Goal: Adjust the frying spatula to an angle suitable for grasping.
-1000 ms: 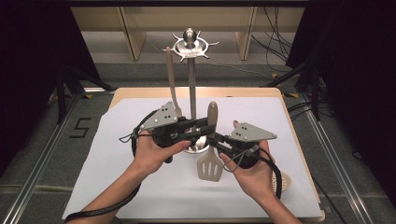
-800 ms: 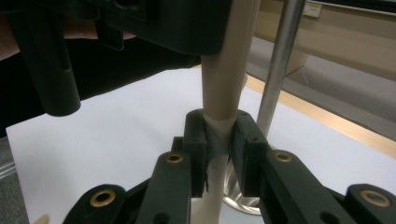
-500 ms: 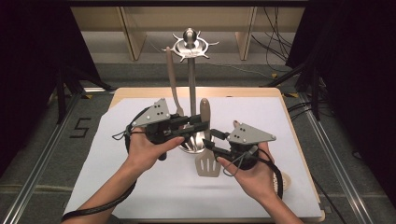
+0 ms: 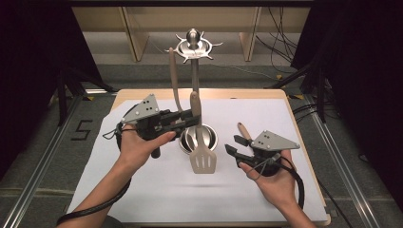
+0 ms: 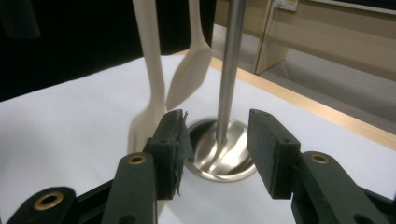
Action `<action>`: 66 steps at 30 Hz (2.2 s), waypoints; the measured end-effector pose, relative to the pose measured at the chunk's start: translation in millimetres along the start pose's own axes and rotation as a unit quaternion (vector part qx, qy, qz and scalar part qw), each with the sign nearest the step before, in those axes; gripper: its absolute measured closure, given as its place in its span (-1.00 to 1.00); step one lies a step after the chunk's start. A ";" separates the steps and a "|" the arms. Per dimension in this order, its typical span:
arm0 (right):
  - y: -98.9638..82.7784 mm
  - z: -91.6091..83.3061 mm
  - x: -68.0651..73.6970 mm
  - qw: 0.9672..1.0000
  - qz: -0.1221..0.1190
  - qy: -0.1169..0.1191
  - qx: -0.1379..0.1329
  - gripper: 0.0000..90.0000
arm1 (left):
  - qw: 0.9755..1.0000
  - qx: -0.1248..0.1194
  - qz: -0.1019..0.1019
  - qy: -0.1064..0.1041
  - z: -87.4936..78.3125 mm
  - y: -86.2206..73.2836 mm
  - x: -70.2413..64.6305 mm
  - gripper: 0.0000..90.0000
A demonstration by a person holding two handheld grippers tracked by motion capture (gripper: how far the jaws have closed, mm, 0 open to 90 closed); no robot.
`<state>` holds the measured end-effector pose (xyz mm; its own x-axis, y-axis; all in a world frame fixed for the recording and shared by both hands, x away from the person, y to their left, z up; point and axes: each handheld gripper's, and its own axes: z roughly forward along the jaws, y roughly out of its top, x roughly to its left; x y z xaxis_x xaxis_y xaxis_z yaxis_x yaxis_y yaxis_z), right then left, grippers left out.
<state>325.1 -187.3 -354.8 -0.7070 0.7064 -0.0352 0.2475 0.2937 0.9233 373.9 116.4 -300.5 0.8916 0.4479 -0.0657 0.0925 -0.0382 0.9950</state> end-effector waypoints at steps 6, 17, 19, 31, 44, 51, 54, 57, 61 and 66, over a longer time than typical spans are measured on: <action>-11.1 -0.5 -5.5 1.000 0.008 -0.012 0.004 0.26 | 1.000 0.003 0.000 0.005 -5.8 7.5 2.6 0.61; -21.2 0.1 -9.8 0.999 0.027 -0.010 0.019 0.26 | 1.000 0.004 0.003 0.008 -9.2 17.5 11.5 0.61; -22.0 0.8 -9.6 0.999 0.025 -0.021 0.010 0.26 | 1.000 0.001 0.010 0.007 -9.0 20.2 13.8 0.61; -23.0 -0.7 -10.1 0.999 0.032 -0.017 0.023 0.26 | 1.000 0.002 0.006 0.011 -7.2 31.5 26.2 0.61; -23.7 0.5 -12.3 0.999 0.026 -0.016 0.019 0.27 | 1.000 0.007 0.005 0.019 -5.5 37.8 37.6 0.61; -24.4 1.0 -11.6 0.999 0.032 -0.013 0.021 0.27 | 1.000 0.008 0.000 0.023 -4.7 39.9 44.3 0.61; -24.2 2.6 -13.0 1.000 0.022 -0.011 0.009 0.28 | 1.000 0.010 0.001 0.023 -4.0 40.7 45.5 0.61; -23.9 2.4 -13.1 1.000 0.023 -0.007 0.013 0.28 | 1.000 0.013 0.003 0.022 -3.5 41.9 45.8 0.61; -23.6 1.9 -13.1 1.000 0.022 -0.009 0.014 0.28 | 1.000 0.011 0.003 0.021 -3.2 43.4 45.7 0.61; -23.3 1.2 -12.6 0.999 0.025 -0.012 0.018 0.28 | 1.000 0.009 0.003 0.021 -3.2 47.4 46.2 0.61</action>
<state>329.0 -202.2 -376.3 -0.6773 0.7357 0.0015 0.3060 0.2798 0.9100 418.1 138.2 -256.1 0.8725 0.4855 -0.0553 0.0947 -0.0570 0.9939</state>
